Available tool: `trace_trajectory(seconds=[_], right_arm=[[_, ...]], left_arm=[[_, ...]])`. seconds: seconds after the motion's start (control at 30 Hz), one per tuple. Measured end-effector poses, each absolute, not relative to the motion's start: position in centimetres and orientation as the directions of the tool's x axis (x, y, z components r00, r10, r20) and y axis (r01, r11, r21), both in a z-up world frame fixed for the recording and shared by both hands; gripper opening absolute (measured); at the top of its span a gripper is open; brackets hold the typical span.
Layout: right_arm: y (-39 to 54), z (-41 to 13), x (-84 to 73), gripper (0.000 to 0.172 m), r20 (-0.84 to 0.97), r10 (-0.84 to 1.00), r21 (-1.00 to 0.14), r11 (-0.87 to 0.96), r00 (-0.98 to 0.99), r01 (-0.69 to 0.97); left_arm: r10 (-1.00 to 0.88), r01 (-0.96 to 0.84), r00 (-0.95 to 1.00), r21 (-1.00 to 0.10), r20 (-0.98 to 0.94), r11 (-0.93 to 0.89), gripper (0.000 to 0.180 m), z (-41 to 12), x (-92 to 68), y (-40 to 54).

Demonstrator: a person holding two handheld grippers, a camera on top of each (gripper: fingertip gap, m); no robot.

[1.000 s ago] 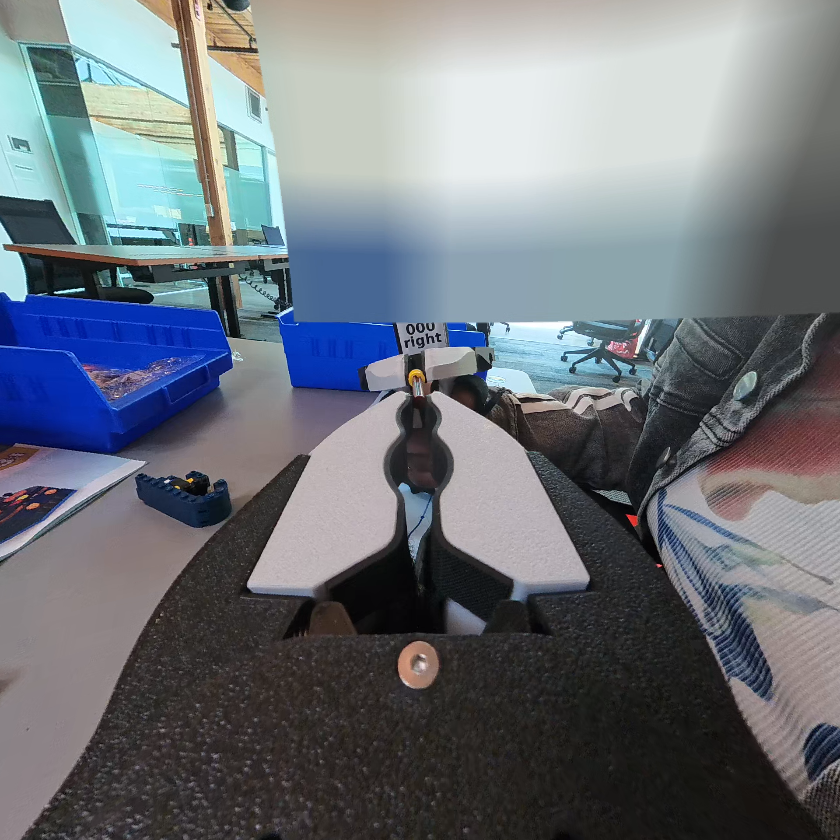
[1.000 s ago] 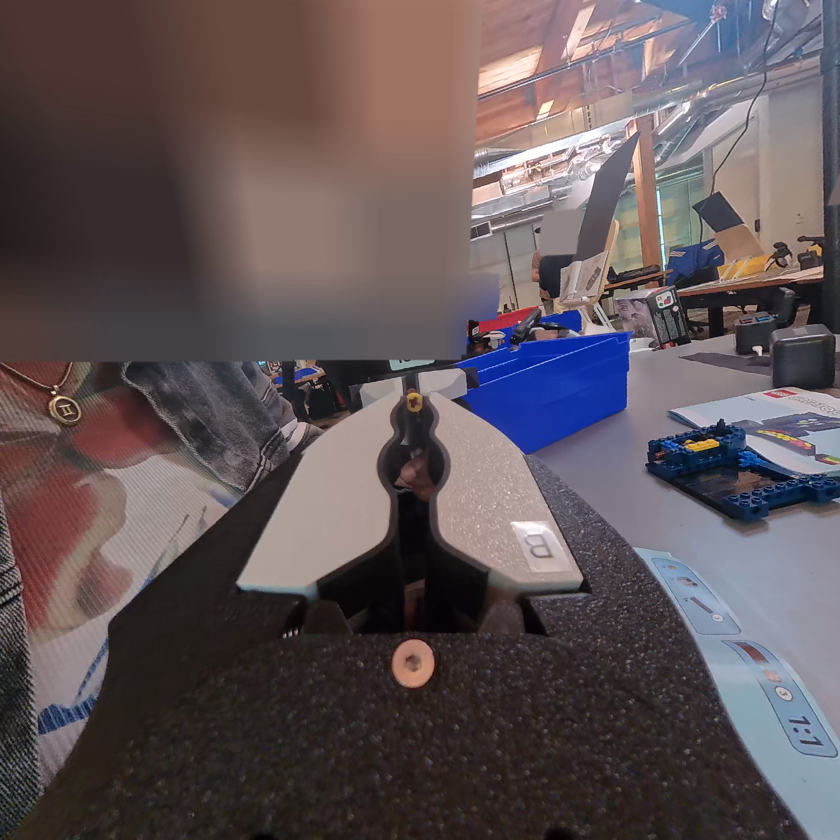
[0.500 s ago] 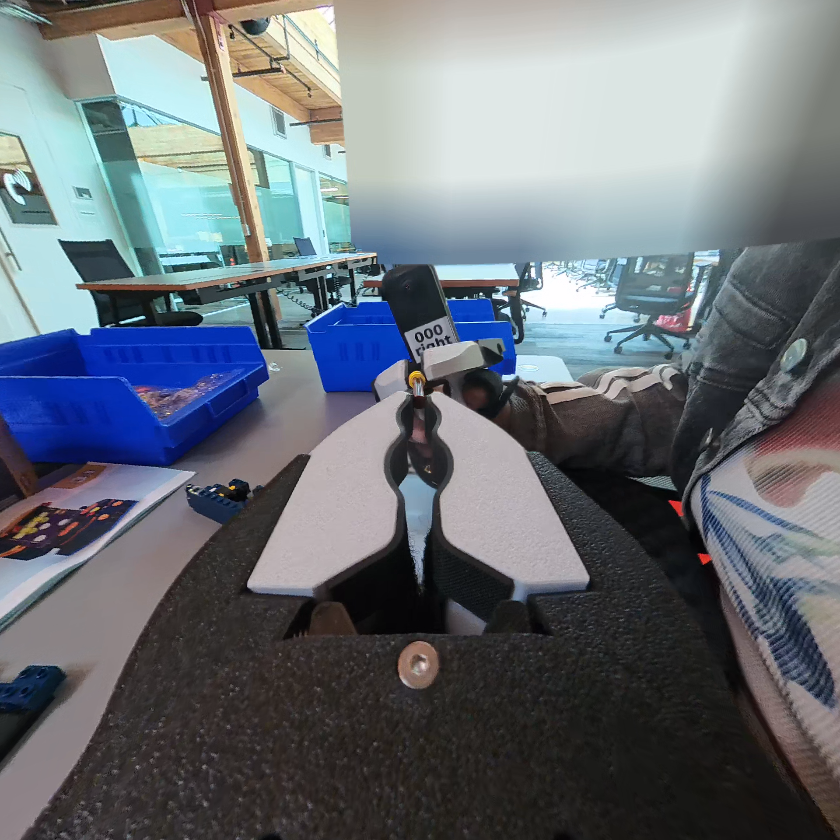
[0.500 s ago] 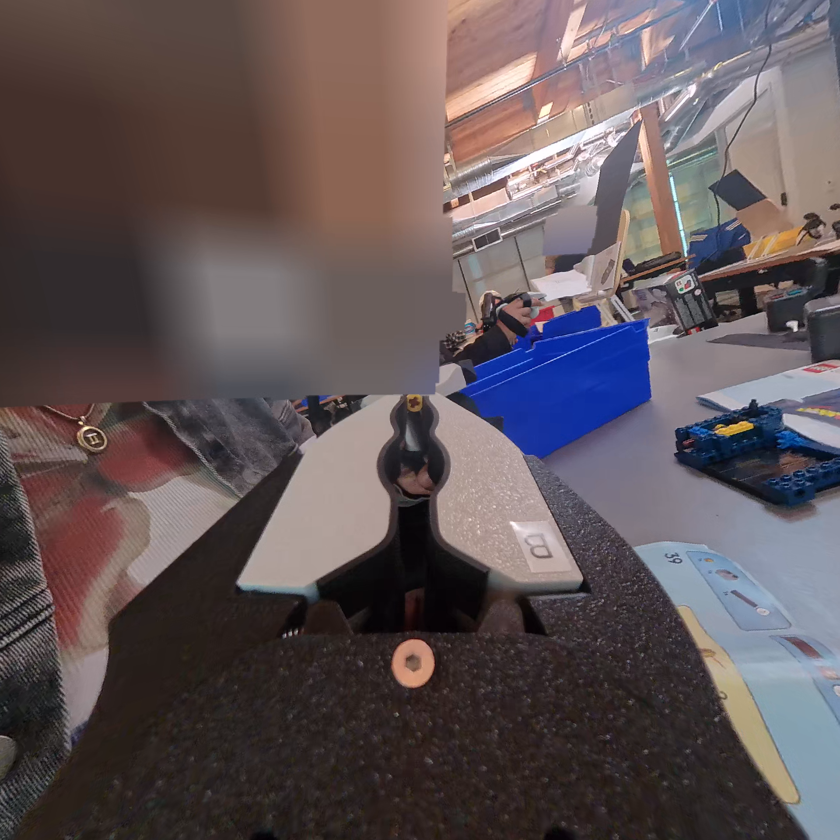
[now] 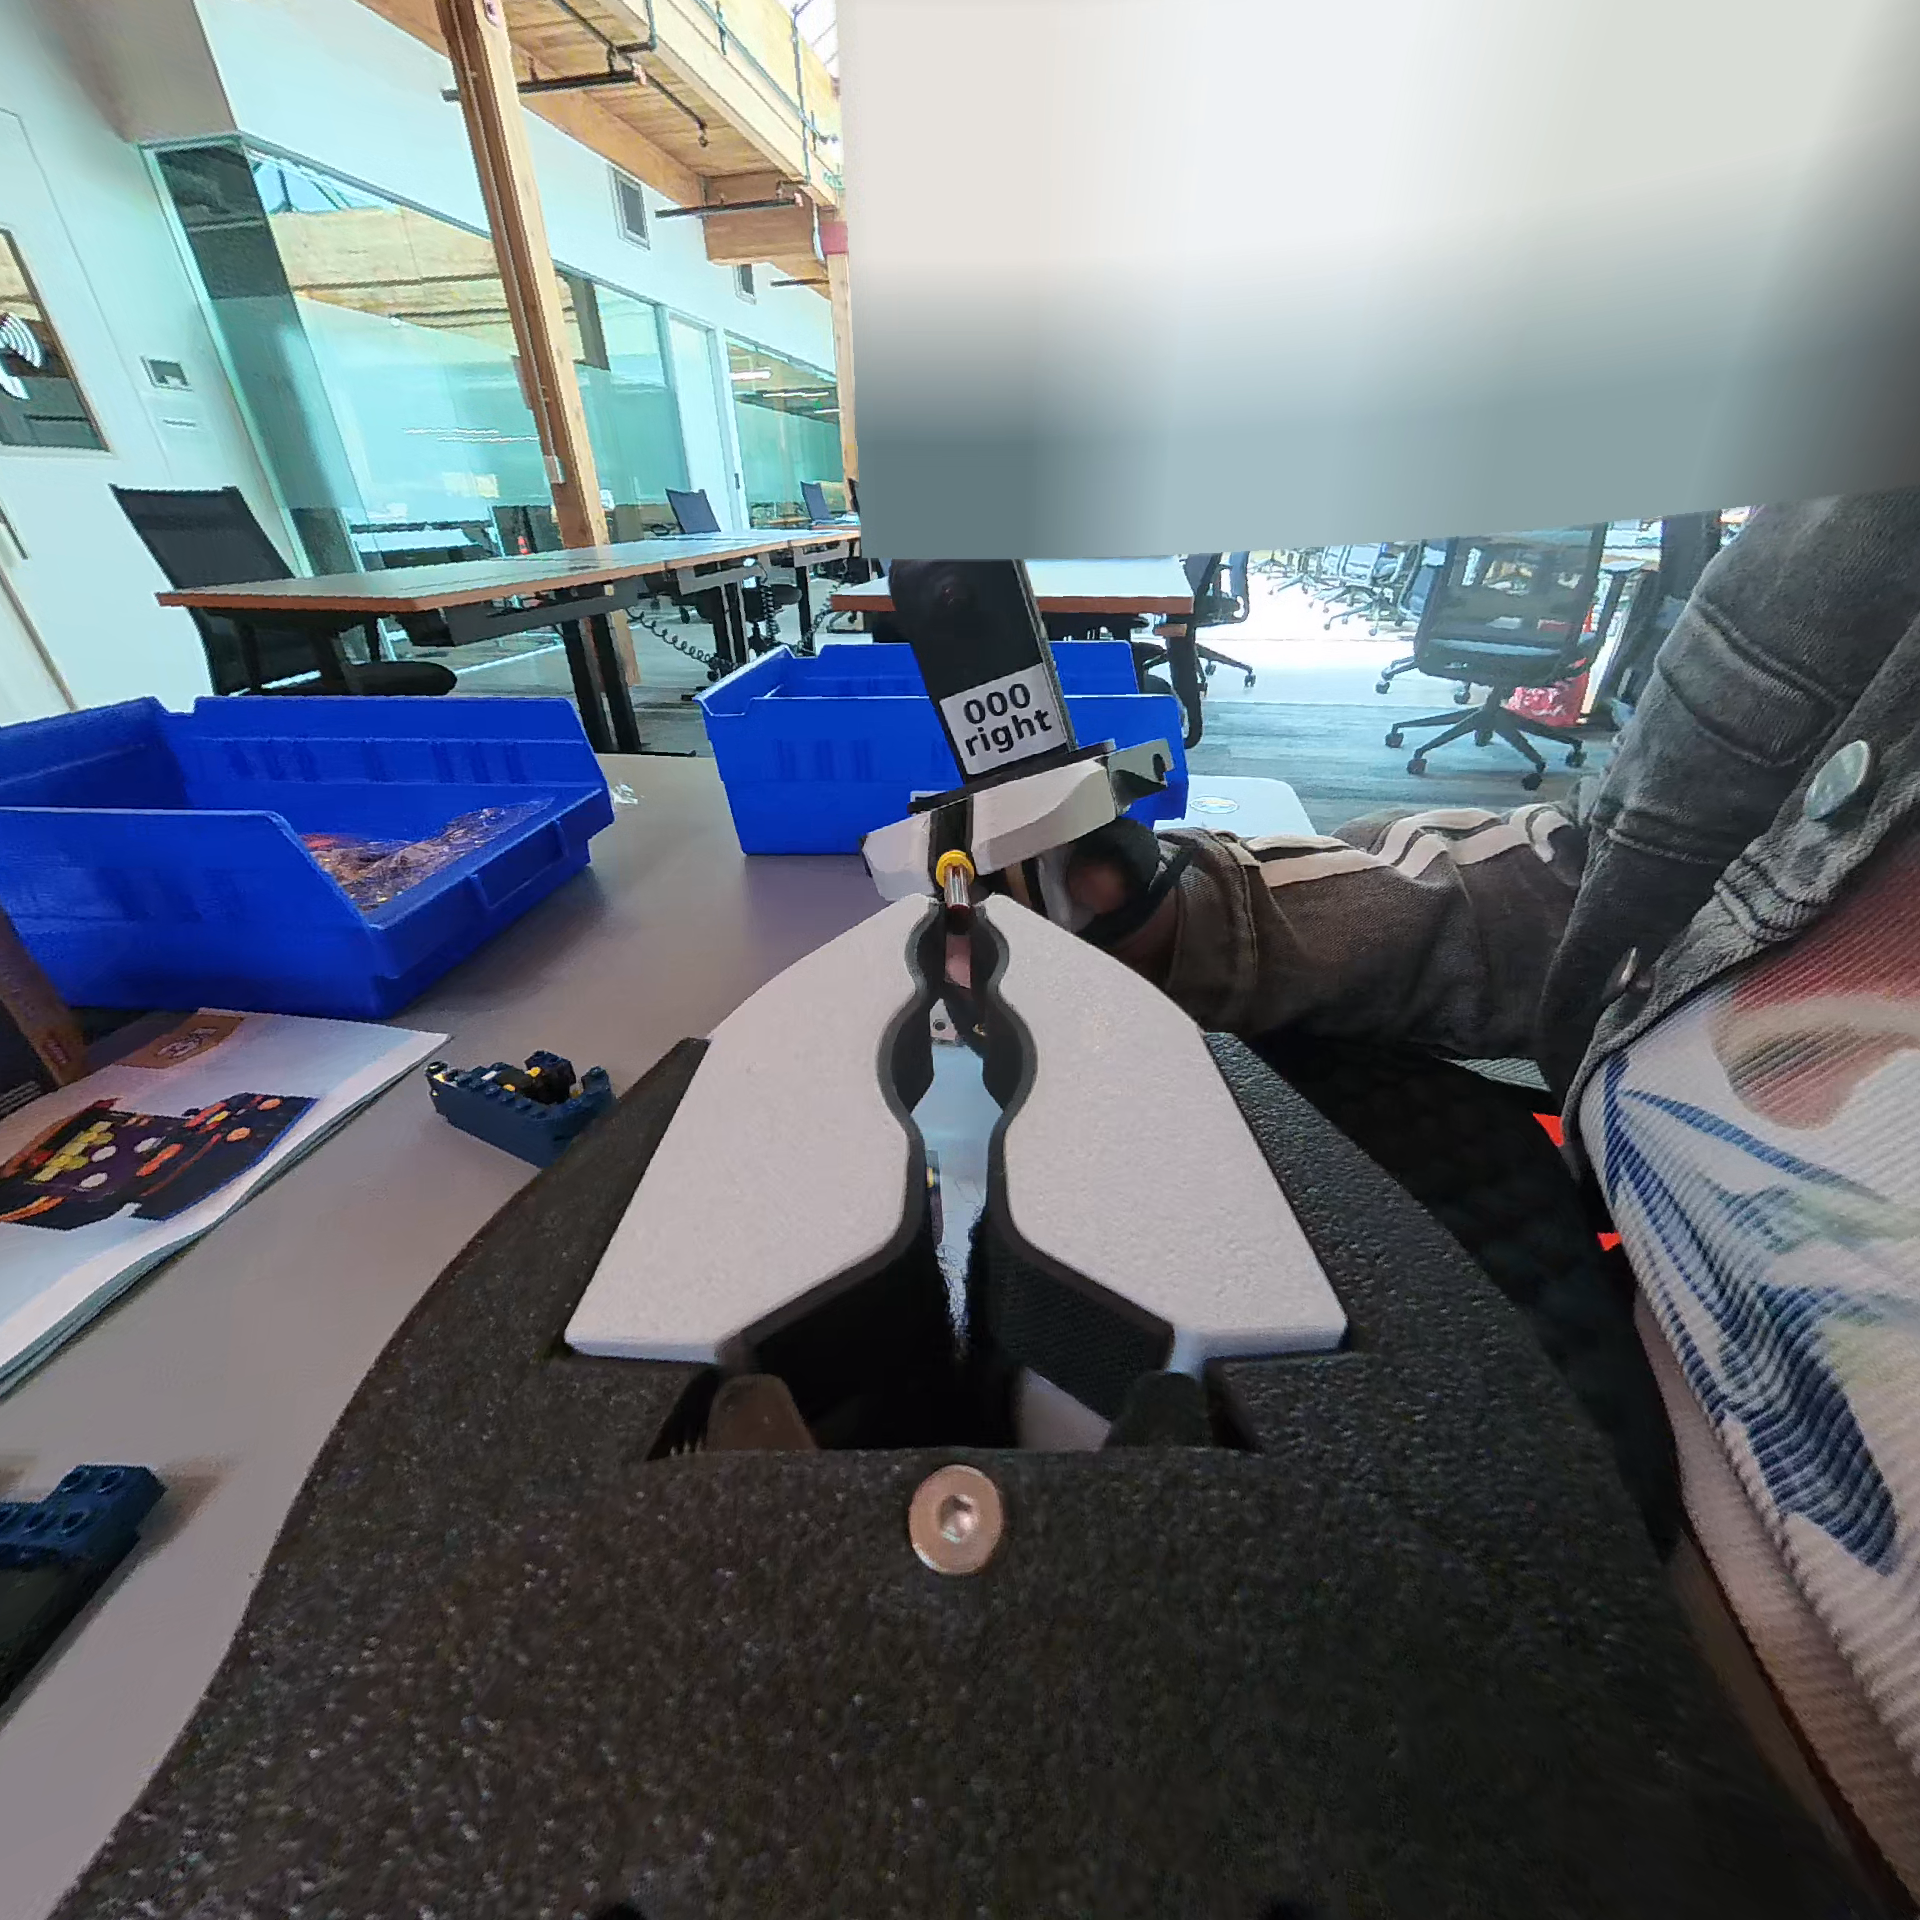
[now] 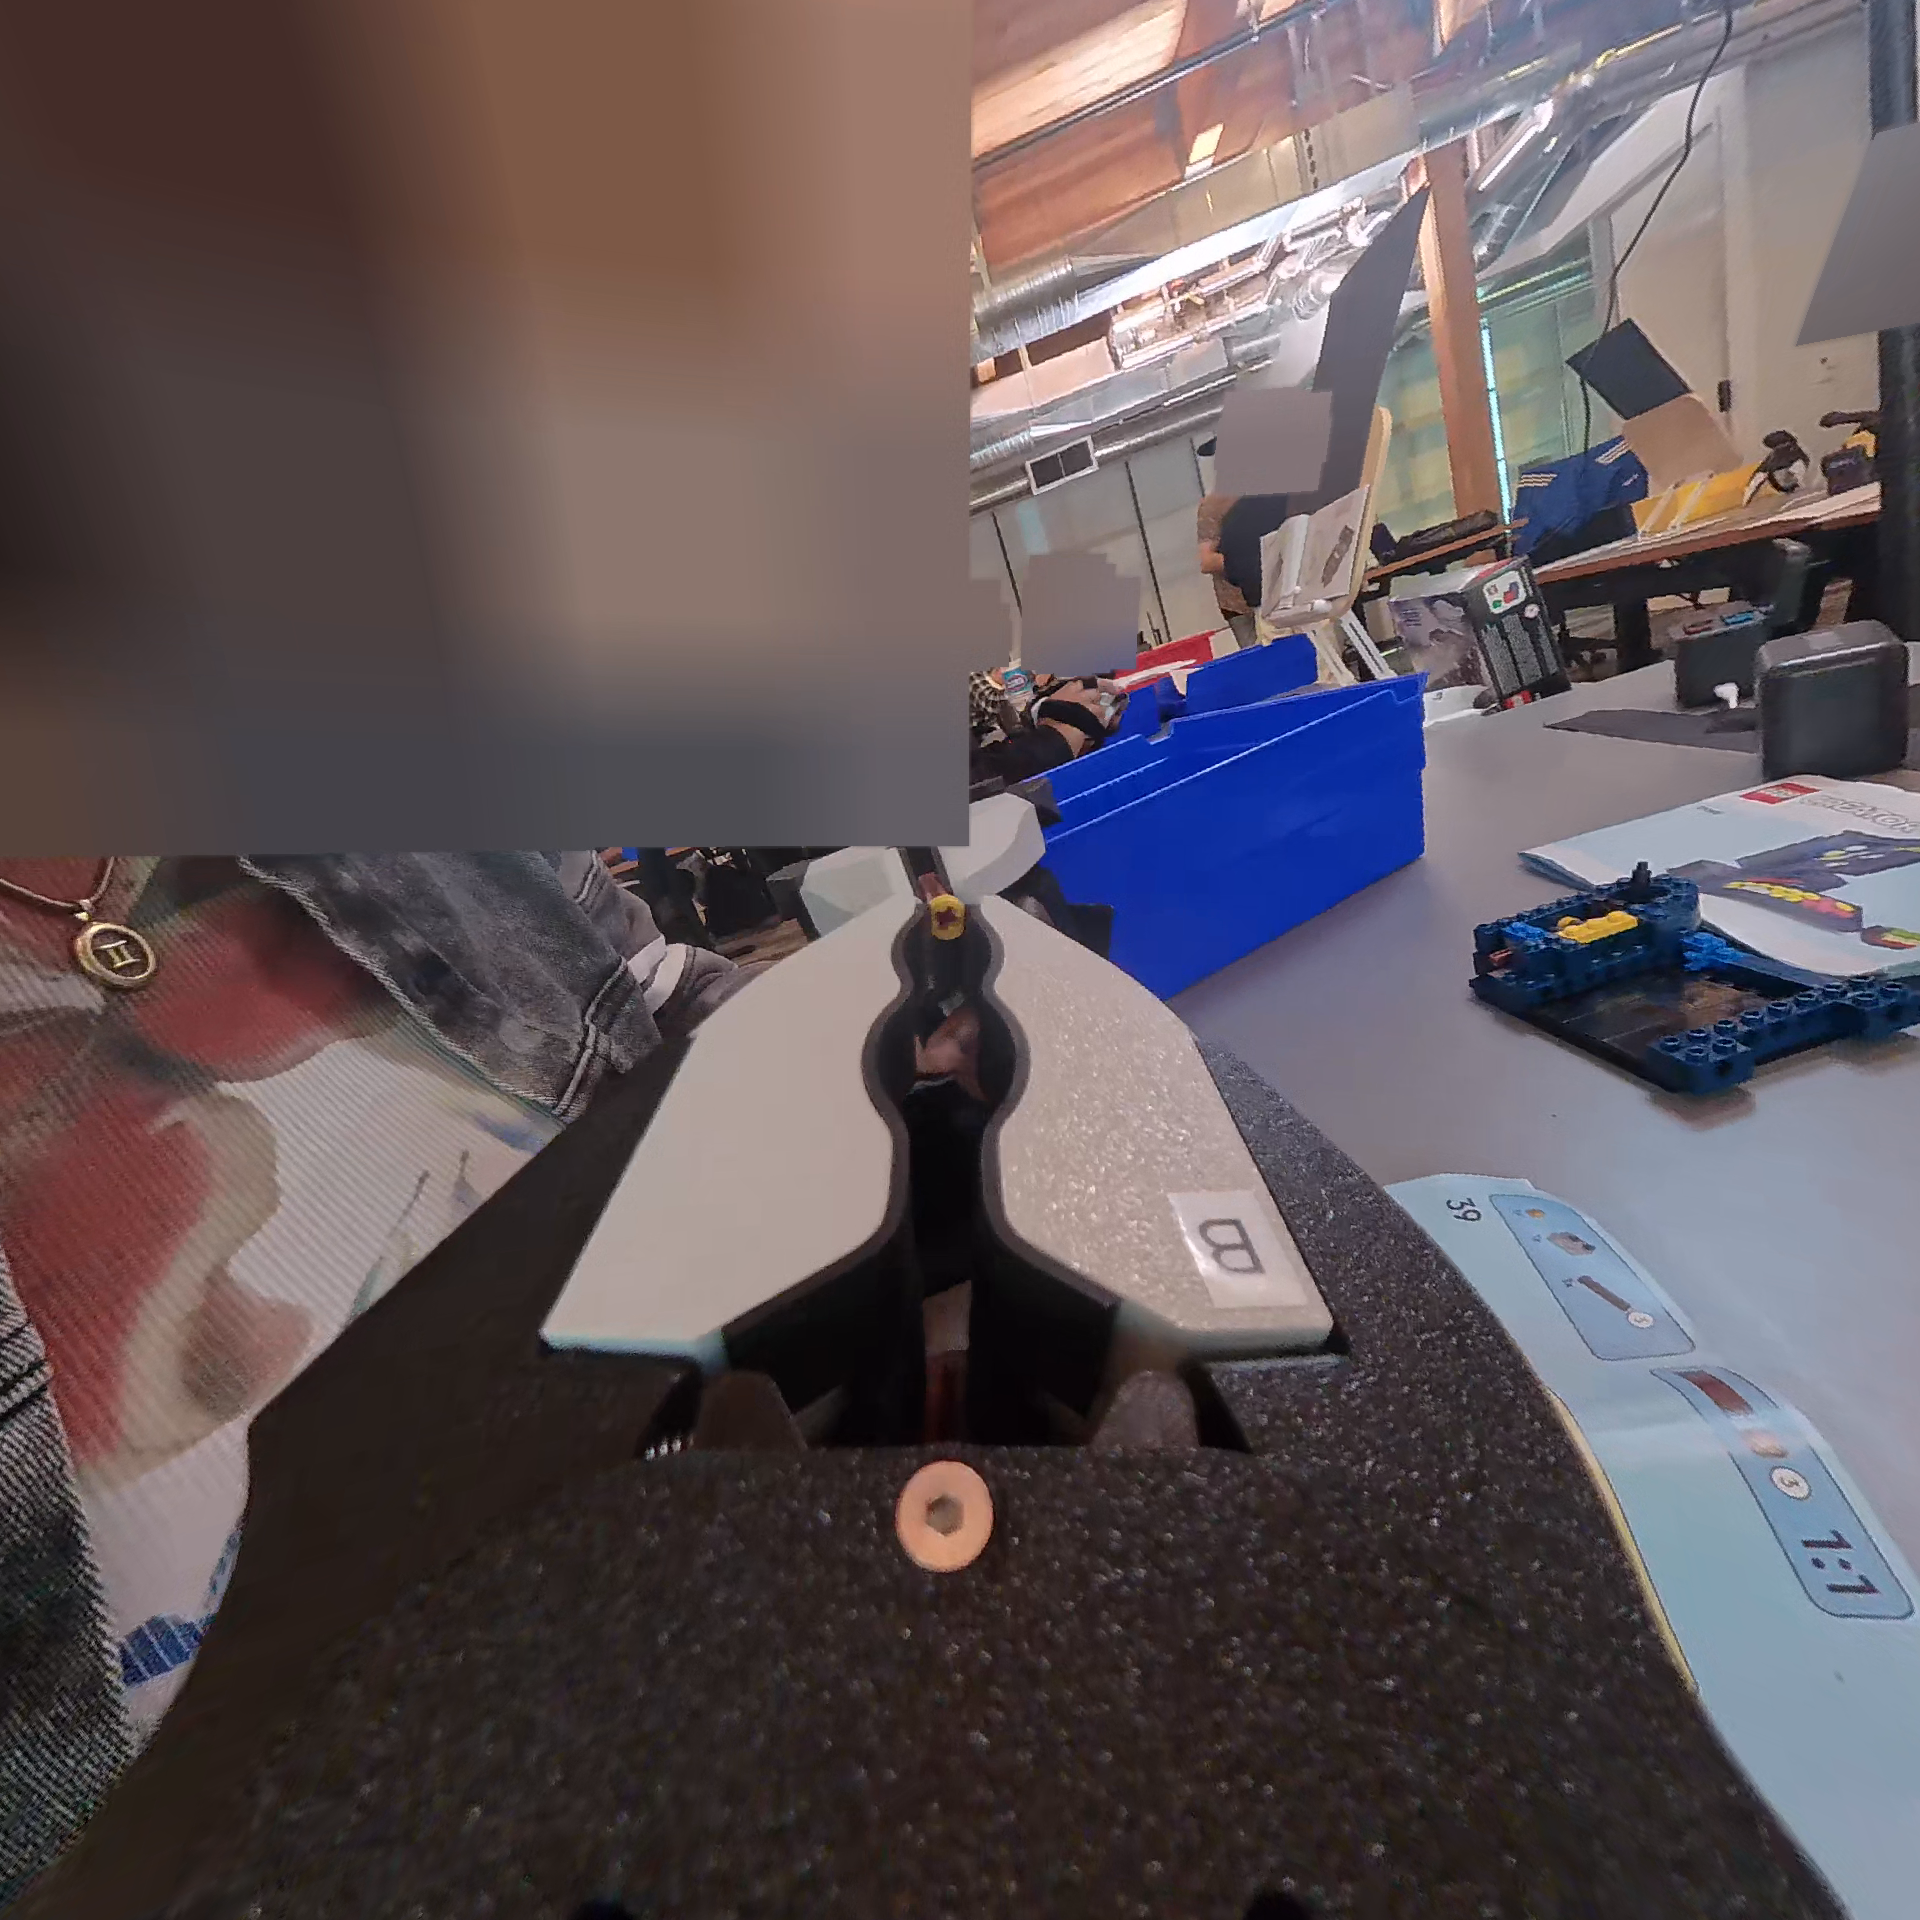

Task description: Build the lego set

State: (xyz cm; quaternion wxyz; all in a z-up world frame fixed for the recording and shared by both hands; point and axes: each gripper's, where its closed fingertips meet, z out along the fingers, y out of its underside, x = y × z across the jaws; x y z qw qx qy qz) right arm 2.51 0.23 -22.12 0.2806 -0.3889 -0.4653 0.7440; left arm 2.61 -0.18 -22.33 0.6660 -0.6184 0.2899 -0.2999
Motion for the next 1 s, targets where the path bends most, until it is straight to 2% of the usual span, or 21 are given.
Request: trace_trajectory(seconds=[0.4,0.63,1.0], right_arm=[[0.3,-23.2,2.2,0.006,-0.319,0.8,-0.928,-0.373,-0.508,-0.006],[-0.1,-24.8,2.2,0.006,-0.311,0.809,-0.943,-0.328,-0.499,0.056],[-0.1,-24.8,2.3,0.006,-0.298,0.837,-0.943,-0.333,-0.46,0.005]], left_arm=[[-0.774,0.037,0.632,-0.999,0.04,-0.021,0.004,-23.4,2.3,-0.1],[-0.806,0.094,0.565,-0.984,0.177,-0.15,0.003,-24.7,2.3,-0.3],[-0.811,0.115,0.56,-0.986,0.168,-0.124,0.003,-24.7,2.4,-0.4]])
